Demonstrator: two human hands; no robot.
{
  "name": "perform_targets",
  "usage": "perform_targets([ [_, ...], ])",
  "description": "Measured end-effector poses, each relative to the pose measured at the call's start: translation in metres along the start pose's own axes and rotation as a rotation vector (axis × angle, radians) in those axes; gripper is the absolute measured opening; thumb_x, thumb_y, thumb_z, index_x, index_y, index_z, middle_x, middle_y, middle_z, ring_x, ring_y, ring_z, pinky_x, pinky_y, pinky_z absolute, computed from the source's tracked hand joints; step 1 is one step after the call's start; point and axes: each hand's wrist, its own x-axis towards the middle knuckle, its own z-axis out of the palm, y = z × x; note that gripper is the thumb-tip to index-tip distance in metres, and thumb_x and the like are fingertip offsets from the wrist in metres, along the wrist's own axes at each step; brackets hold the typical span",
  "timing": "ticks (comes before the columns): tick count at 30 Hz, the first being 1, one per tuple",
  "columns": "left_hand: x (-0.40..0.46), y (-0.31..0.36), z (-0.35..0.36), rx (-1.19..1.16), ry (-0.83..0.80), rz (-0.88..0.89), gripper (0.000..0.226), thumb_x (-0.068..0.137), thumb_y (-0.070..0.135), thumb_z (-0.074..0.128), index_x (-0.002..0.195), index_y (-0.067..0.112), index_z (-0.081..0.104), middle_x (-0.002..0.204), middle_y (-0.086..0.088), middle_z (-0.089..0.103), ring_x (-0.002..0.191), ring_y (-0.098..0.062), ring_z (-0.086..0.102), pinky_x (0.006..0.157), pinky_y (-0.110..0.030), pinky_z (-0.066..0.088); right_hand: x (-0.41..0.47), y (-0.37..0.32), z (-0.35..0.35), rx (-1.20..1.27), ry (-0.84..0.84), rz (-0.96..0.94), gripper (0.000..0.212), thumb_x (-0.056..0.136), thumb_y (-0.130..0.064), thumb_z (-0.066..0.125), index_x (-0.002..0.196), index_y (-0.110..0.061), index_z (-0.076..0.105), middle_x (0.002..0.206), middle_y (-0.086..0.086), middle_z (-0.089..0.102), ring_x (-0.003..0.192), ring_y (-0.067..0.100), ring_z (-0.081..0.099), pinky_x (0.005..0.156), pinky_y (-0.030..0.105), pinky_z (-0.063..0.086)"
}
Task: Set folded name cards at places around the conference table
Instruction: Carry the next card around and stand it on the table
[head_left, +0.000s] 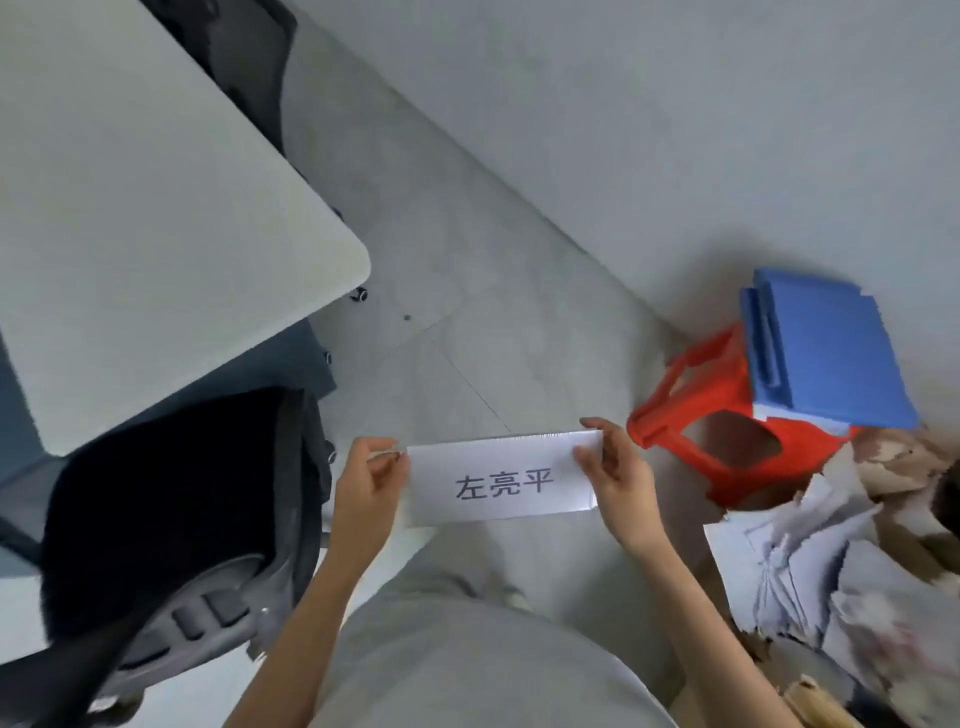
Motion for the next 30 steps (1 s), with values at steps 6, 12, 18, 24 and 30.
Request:
perform_targets([
  [6,0.098,0.006,0.014,-0.022,0.157,-0.072,0.018,0.087,0.009,0.054,0.086,0.026,0.047,0.078,0.003,0.063,0.078,-0.013,0.061,0.068,-0.022,0.045,0.134,-0.024,0.033,0.006,-0.197,-0.043,0.029,0.087,-0.010,0.055,0.099,-0.036,0.053,0.074,0.028,0.048,0.065,0.018,0.042,0.064,0.032,0.037],
  [12,0.216,0.045,0.020,0.013,0.174,-0.086,0.010,0.087,0.012,0.053,0.094,0.017,0.048,0.079,0.005,0.064,0.076,-0.005,0.060,0.062,-0.011,0.042,0.253,-0.064,0.059,0.040,-0.242,-0.016,0.026,0.088,-0.006,0.052,0.100,-0.029,0.052,0.081,0.007,0.062,0.072,0.015,0.057,0.059,0.008,0.044],
  [18,0.323,0.085,0.018,0.047,0.193,-0.051,0.008,0.088,0.013,0.053,0.092,0.015,0.047,0.074,0.005,0.065,0.061,-0.007,0.058,0.057,-0.010,0.042,0.363,-0.106,0.087,0.093,-0.283,-0.024,0.022,0.089,-0.004,0.051,0.104,-0.021,0.052,0.081,-0.002,0.064,0.065,-0.004,0.058,0.058,0.007,0.045],
  [24,0.414,0.095,0.008,-0.006,0.417,-0.173,0.011,0.087,0.014,0.053,0.096,0.019,0.049,0.082,-0.001,0.066,0.078,-0.013,0.061,0.061,-0.011,0.043,0.489,-0.159,0.146,0.055,-0.457,-0.109,0.022,0.089,-0.004,0.052,0.106,-0.018,0.053,0.081,-0.004,0.062,0.065,-0.005,0.059,0.058,0.007,0.046],
  [30,0.477,0.102,-0.008,-0.079,0.828,-0.285,0.011,0.088,0.011,0.051,0.098,0.015,0.048,0.077,-0.010,0.065,0.069,-0.022,0.056,0.058,-0.012,0.041,0.601,-0.233,0.241,-0.127,-0.783,-0.346,0.021,0.090,-0.009,0.050,0.106,-0.022,0.051,0.090,0.000,0.059,0.078,0.014,0.057,0.058,0.009,0.045],
])
